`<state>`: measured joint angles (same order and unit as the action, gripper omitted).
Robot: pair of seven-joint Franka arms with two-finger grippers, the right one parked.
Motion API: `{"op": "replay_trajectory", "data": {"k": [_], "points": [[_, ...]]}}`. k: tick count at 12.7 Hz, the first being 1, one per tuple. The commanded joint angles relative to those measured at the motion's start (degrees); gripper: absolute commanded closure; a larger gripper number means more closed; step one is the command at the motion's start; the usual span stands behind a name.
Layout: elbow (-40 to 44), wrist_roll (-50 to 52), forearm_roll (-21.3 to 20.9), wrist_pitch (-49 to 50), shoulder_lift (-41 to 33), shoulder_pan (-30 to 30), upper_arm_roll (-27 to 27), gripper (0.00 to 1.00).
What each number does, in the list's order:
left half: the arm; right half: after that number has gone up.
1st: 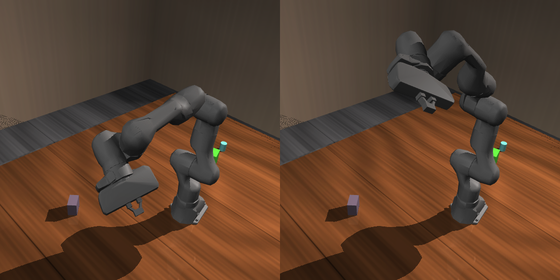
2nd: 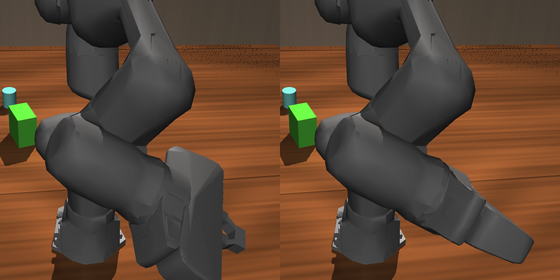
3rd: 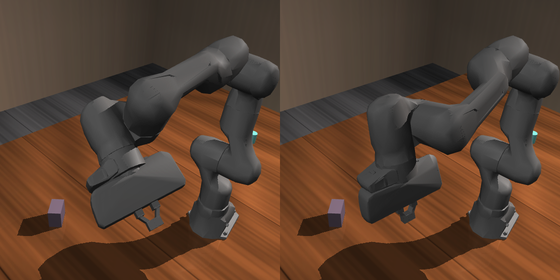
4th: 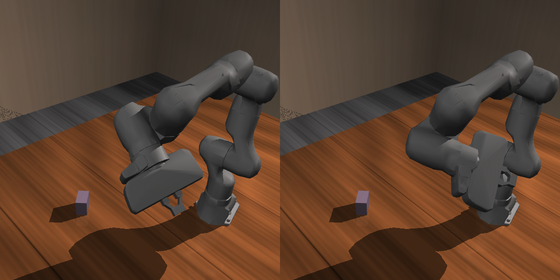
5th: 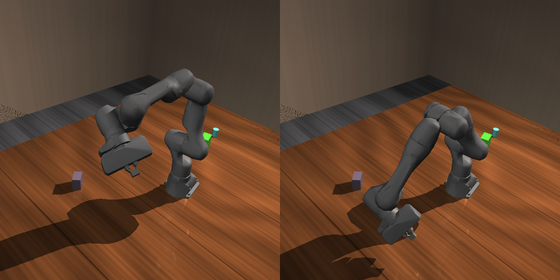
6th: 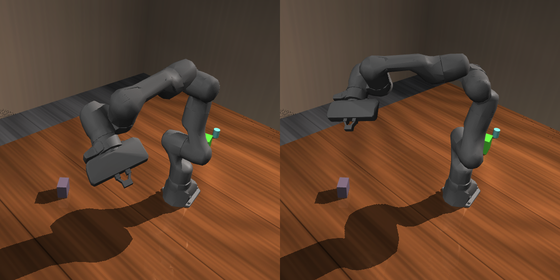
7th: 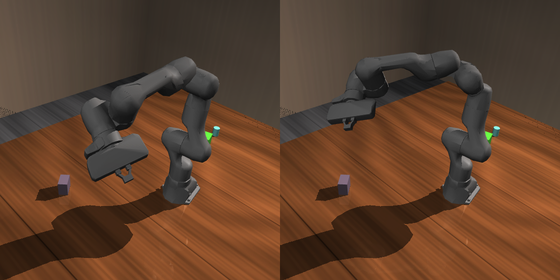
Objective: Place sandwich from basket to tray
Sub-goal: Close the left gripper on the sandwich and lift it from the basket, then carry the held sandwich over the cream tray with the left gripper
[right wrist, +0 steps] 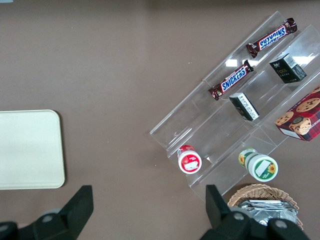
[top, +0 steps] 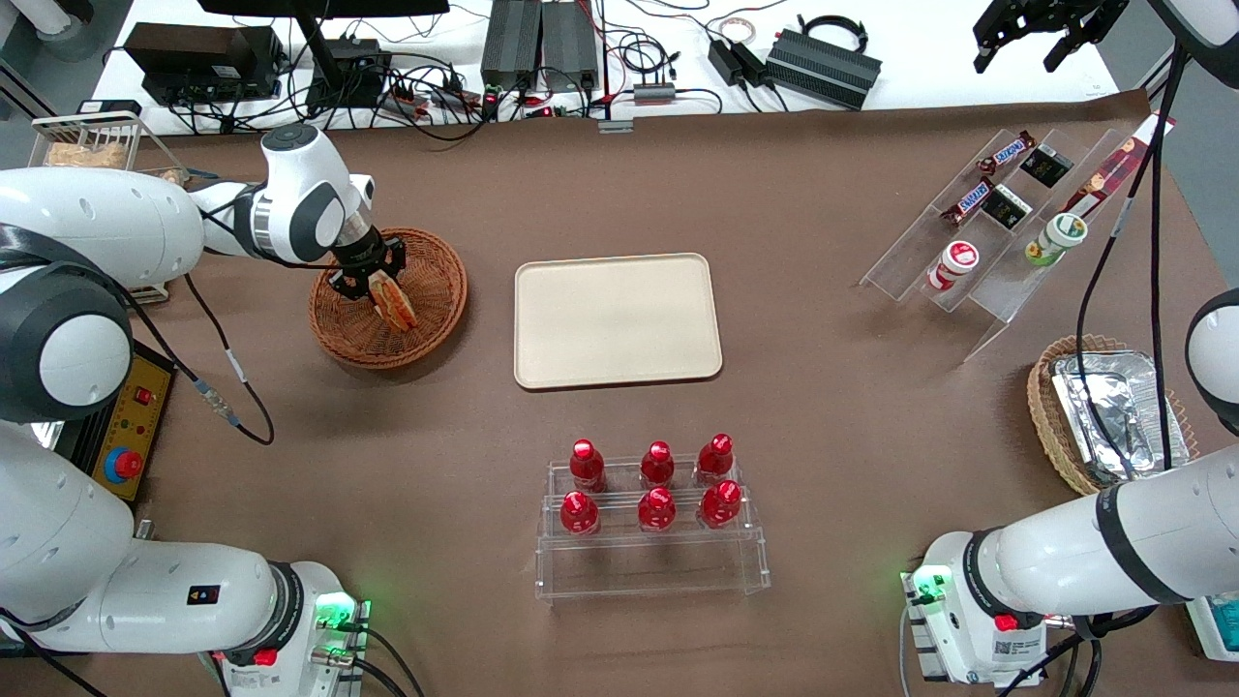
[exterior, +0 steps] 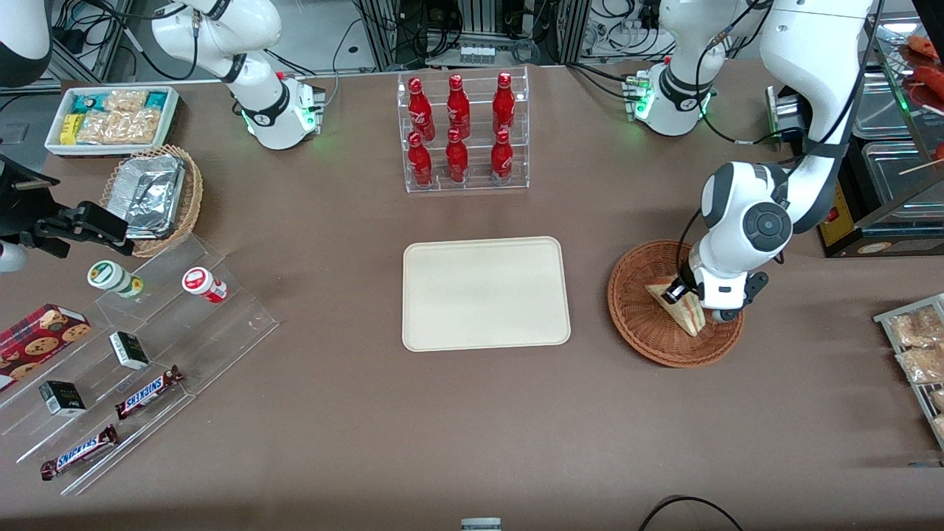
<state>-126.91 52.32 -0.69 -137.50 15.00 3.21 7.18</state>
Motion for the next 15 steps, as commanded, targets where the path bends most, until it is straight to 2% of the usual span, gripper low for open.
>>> {"op": "replay_trajectory", "data": {"k": [1,6,13,15], "points": [[1.4,-0.9,-0.3,2.9,-1.7,0.4,-0.1,0.9],[15.1,-4.9,0.0,23.1,-1.8,1.6,0.5,0.9],[23.8,-8.8,0.3,25.3,5.5,15.1,0.8,0.94],[29.4,-8.1,0.7,27.4,9.6,19.0,0.8,0.94]]}}
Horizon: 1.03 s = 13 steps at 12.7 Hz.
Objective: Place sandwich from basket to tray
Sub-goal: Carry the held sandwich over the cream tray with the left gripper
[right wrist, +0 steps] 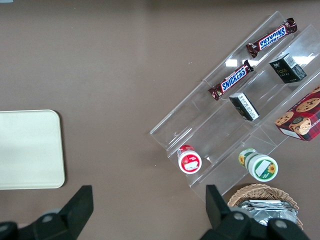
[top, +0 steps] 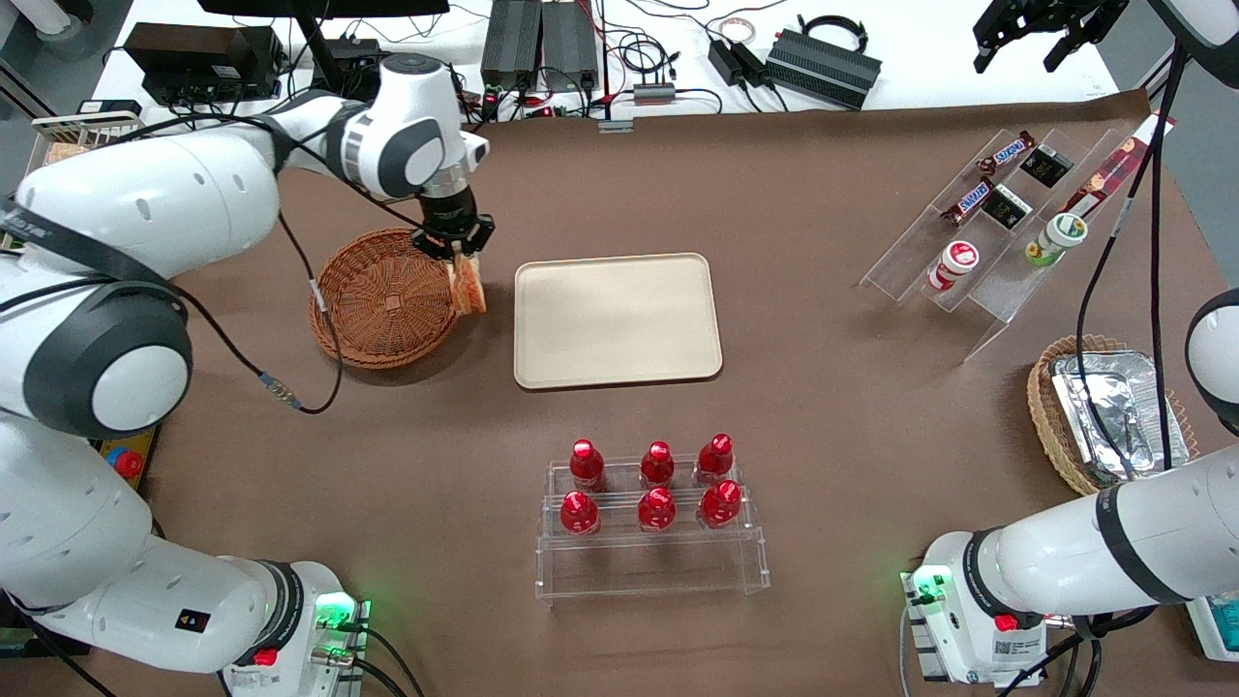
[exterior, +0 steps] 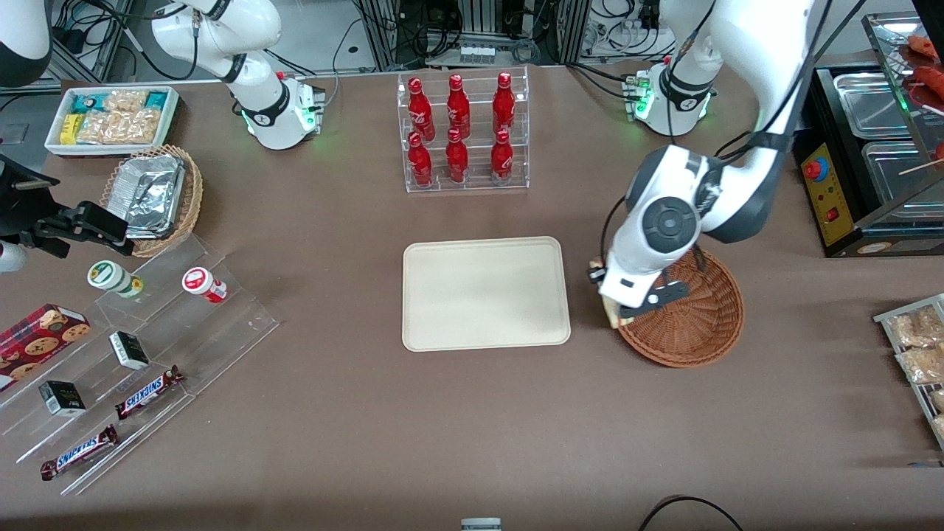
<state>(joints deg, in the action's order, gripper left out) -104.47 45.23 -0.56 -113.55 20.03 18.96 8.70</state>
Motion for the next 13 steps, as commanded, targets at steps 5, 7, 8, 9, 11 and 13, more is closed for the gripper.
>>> {"op": "replay_trajectory", "data": {"k": [5,7,8,9,11,13], "points": [[17.3,3.2,4.7,3.9,14.1,10.8,-0.7,0.94],[21.4,6.3,4.5,3.6,17.7,13.3,-0.7,0.94],[23.7,8.0,4.4,3.6,19.8,14.3,-0.8,0.94],[25.5,9.4,4.3,3.6,21.4,15.4,-0.8,0.94],[27.8,12.1,4.3,3.5,23.6,17.3,-0.8,0.94],[29.3,13.2,4.3,2.3,25.4,18.1,-0.8,0.94]]}}
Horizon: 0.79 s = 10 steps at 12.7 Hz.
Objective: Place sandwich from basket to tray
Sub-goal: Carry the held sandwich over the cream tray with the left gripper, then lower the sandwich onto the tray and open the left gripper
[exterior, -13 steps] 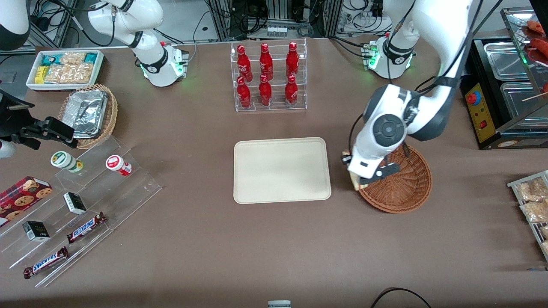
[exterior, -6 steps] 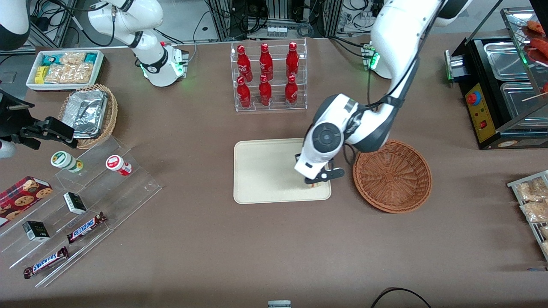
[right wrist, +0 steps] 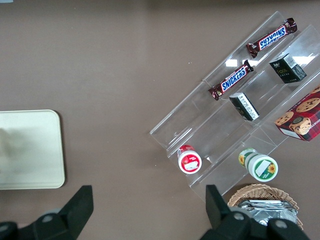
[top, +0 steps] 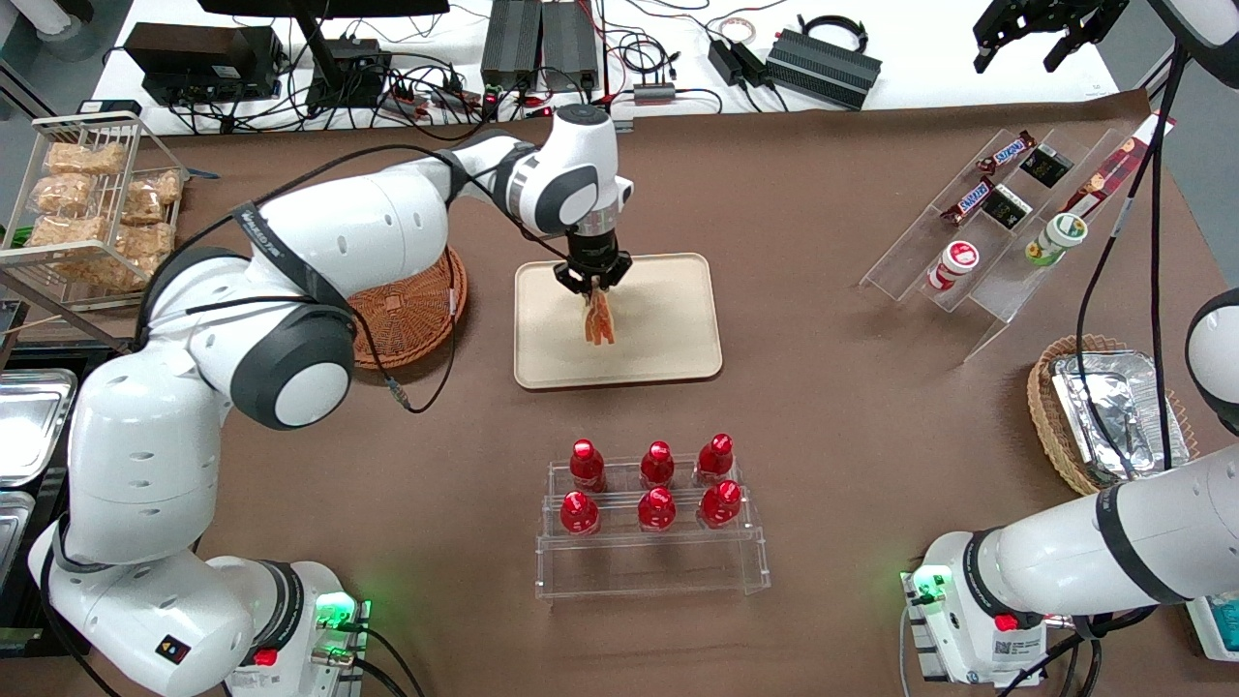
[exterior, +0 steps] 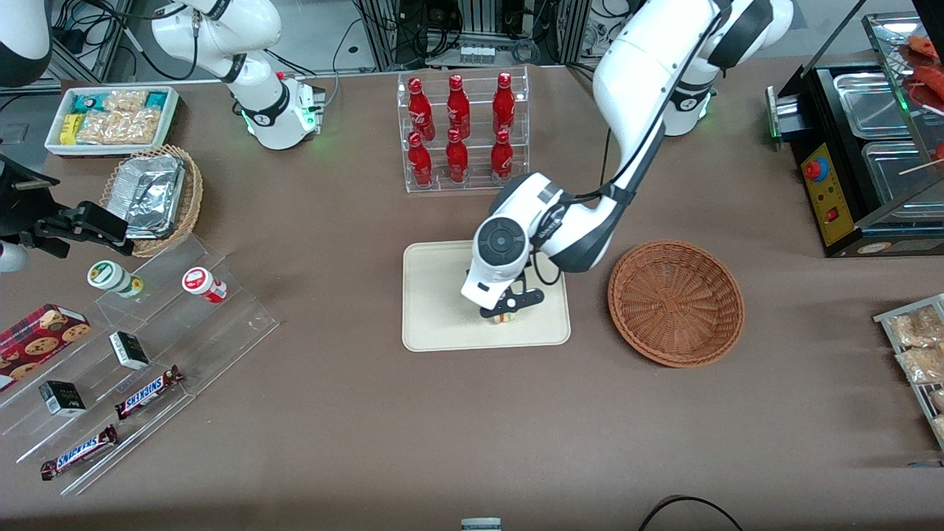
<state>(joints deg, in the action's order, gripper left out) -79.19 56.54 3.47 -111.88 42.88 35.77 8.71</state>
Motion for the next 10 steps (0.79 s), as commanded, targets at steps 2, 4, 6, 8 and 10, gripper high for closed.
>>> {"op": "replay_trajectory", "data": {"k": [2,4,6,8,10], "points": [[4.4,2.2,0.1,-1.0,4.0,2.1,-0.8,0.93],[4.1,1.9,-0.1,-2.2,4.4,2.1,-0.8,0.76],[4.1,2.1,-0.1,-2.2,4.2,2.1,-0.9,0.0],[4.3,2.1,-0.1,-1.9,3.6,2.0,-0.9,0.0],[4.4,2.0,0.0,0.1,1.0,1.6,-1.1,0.0]]}}
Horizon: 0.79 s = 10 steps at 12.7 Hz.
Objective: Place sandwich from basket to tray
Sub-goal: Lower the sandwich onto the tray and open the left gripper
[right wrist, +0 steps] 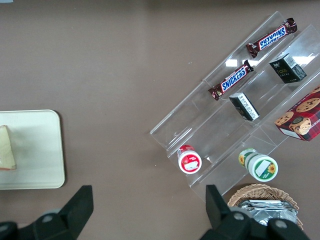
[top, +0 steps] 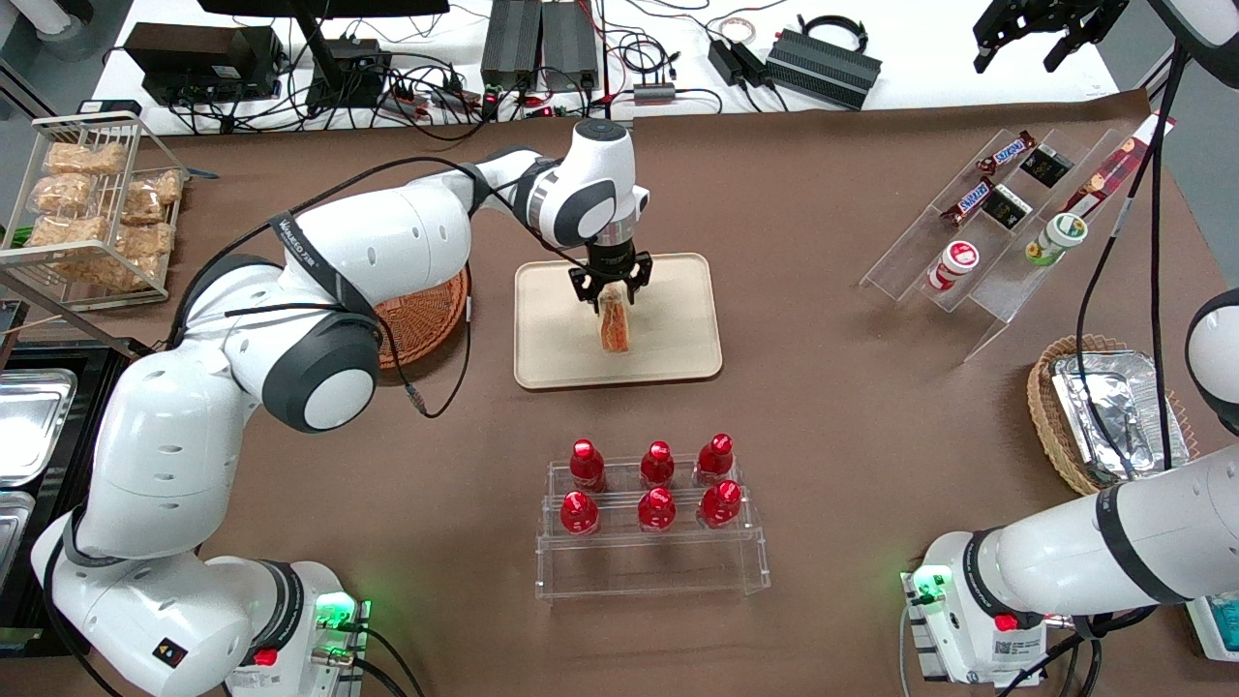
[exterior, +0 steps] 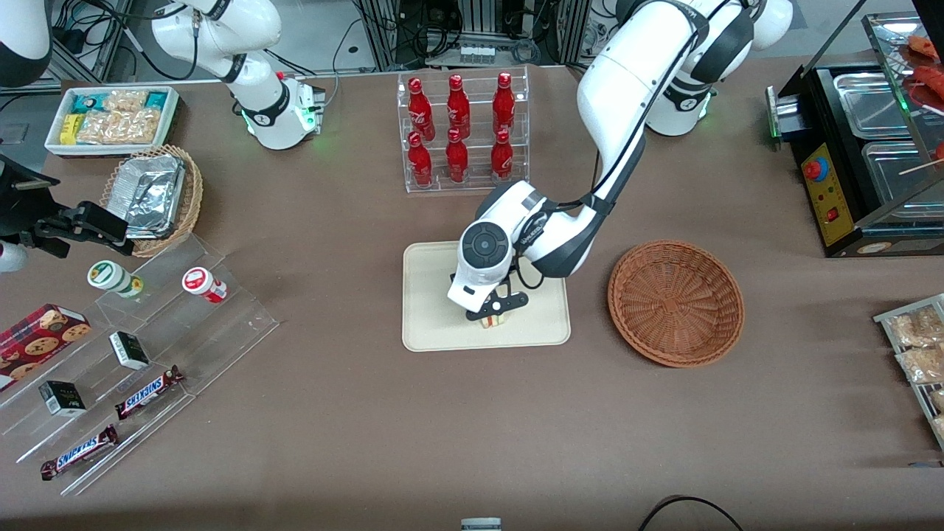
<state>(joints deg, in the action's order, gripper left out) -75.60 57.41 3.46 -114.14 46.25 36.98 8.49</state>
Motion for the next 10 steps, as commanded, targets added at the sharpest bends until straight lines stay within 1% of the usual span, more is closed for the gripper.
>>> {"op": "replay_trajectory", "data": {"k": [1,4,5,7,8,9,10], "points": [[1.0,1.1,0.0,3.8,-3.5,0.2,-0.9,0.0],[1.3,0.2,-0.3,7.2,-7.7,-1.2,-1.5,0.0],[1.2,-1.8,-0.2,8.6,-9.2,-3.0,-1.5,0.0],[1.2,-6.1,-0.4,13.7,-11.4,-3.8,-1.5,0.0],[0.3,-8.2,-0.6,14.7,-13.2,-4.8,-1.6,0.0],[-0.3,-10.8,-1.5,16.0,-14.2,-6.7,-1.6,0.0],[-0.8,-12.7,-3.7,18.4,-15.2,-8.1,-1.6,0.0]]}}
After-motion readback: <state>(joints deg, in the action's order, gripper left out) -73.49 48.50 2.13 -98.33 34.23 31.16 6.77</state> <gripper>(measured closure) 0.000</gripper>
